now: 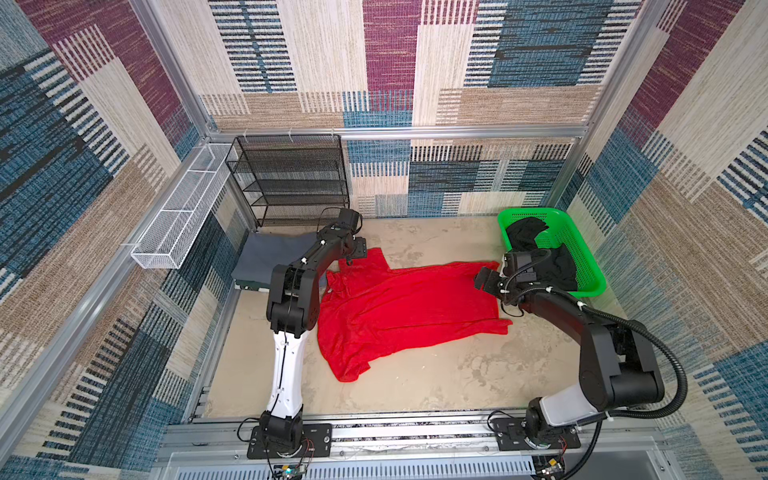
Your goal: Fold and stack the t-shirts
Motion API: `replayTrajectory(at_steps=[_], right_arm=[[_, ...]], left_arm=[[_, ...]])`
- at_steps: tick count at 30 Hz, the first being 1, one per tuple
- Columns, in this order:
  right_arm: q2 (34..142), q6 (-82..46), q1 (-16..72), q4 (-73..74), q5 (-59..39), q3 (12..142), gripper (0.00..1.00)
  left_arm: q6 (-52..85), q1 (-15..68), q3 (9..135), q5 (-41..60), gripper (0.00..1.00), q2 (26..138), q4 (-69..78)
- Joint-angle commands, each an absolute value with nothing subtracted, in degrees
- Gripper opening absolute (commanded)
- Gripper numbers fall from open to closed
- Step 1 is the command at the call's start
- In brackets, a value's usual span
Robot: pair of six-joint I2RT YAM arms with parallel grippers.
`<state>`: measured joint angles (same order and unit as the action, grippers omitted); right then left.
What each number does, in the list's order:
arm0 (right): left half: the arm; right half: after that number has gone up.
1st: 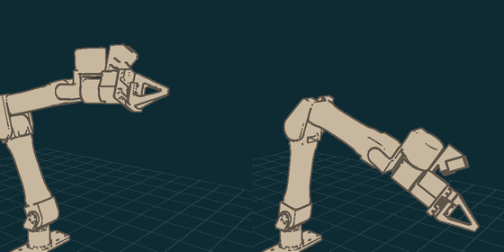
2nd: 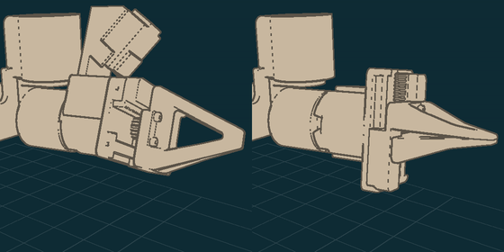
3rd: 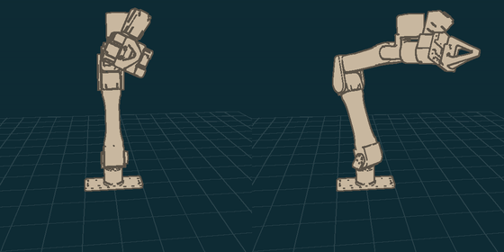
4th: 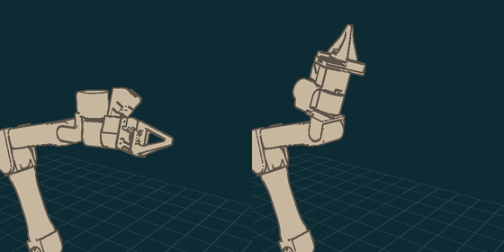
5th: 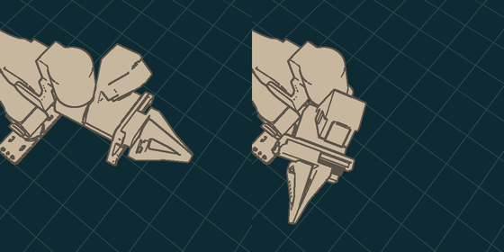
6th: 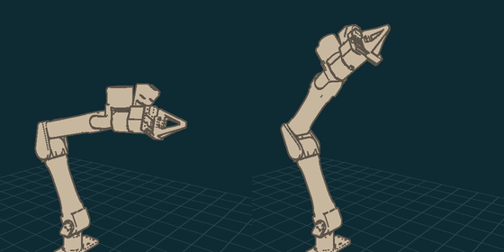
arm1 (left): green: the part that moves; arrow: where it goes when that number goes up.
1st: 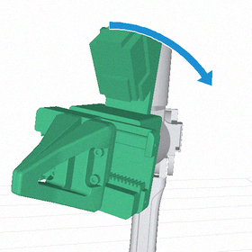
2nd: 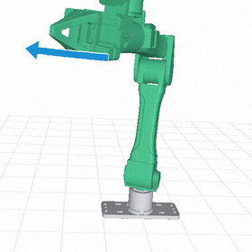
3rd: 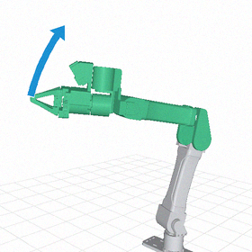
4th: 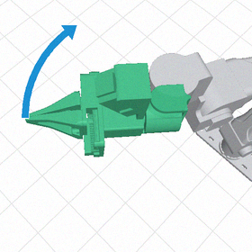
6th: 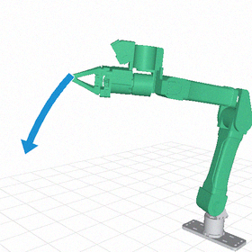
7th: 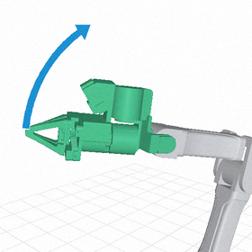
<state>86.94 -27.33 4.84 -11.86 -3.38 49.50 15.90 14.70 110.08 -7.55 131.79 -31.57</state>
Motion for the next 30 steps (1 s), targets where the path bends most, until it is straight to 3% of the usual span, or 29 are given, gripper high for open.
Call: replayTrajectory(at_steps=[1, 5, 18, 24, 30], right_arm=[[87.1, -27.2, 4.9, -10.6, -3.8, 49.8, 0.99], [87.9, -26.9, 4.8, -11.1, -4.0, 50.5, 0.99], [89.0, -26.6, 4.8, -11.4, -5.1, 51.1, 0.98], [89.1, -26.9, 4.8, -11.0, -5.4, 51.2, 0.99], [89.1, -27.0, 4.8, -11.0, -5.6, 51.3, 0.99]], left_arm=[[13.9, 14.3, 111.4, -12.0, 0.79, 132.6, -31.5], [15.1, 13.9, 113.2, -14.9, 0.82, 134.6, -31.8], [19.3, 11.3, 118.9, -6.9, 0.79, 142.2, -36.8], [19.1, 10.7, 119.7, -4.6, 0.64, 143.0, -36.9], [18.6, 10.7, 120.1, -1.9, 0.32, 143.3, -36.2]])
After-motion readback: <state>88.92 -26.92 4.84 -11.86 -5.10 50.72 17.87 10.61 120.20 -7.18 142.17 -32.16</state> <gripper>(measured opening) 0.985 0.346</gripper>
